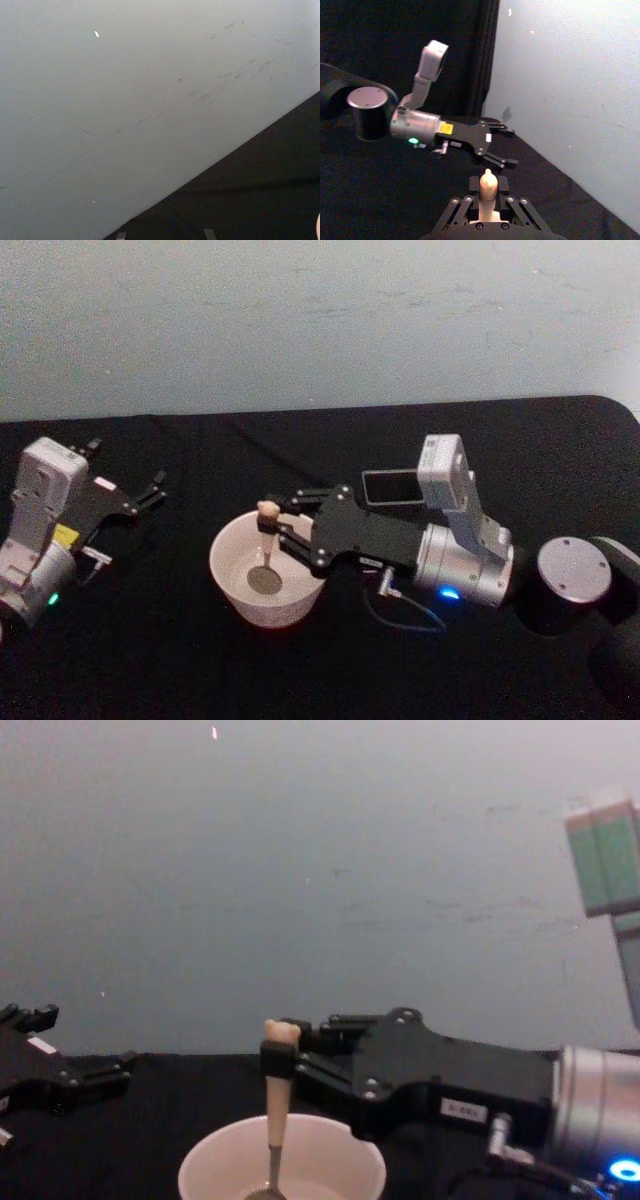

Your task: Pick up the stirring spoon with one hand, stir inside the cup, then place it back in its original position.

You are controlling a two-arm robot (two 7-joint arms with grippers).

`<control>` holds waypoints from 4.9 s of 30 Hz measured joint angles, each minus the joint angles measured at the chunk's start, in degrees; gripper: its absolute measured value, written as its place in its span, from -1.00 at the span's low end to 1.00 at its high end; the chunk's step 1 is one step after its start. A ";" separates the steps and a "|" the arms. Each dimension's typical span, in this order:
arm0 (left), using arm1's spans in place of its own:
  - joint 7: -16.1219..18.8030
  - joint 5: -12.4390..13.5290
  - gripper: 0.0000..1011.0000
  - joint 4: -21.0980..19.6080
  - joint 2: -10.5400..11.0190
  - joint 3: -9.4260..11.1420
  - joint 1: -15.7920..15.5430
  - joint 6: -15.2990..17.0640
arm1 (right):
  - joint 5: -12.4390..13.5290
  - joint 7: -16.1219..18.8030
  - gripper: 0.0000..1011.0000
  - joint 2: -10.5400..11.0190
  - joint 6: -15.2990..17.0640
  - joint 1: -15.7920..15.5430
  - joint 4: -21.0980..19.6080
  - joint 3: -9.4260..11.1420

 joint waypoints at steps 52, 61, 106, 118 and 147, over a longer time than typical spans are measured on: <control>0.00 0.00 0.98 0.00 0.00 0.00 0.00 0.00 | -0.15 -1.04 -0.59 0.18 1.58 -1.41 -1.15 0.49; 0.00 0.00 0.98 0.00 0.00 0.00 0.00 0.00 | -1.18 -2.52 -0.59 -2.90 0.31 1.78 3.38 0.09; 0.00 0.00 0.98 0.00 0.00 0.00 0.00 0.00 | 0.29 -1.03 -0.59 2.48 2.38 -4.00 -4.50 1.72; 0.00 0.00 0.98 0.00 0.00 0.00 0.00 0.00 | -0.66 -2.56 -0.59 -1.46 1.28 -0.33 0.08 0.23; 0.00 0.00 0.98 0.00 0.00 0.00 0.00 0.00 | -0.87 -4.93 -0.59 -1.37 1.41 0.53 0.92 3.96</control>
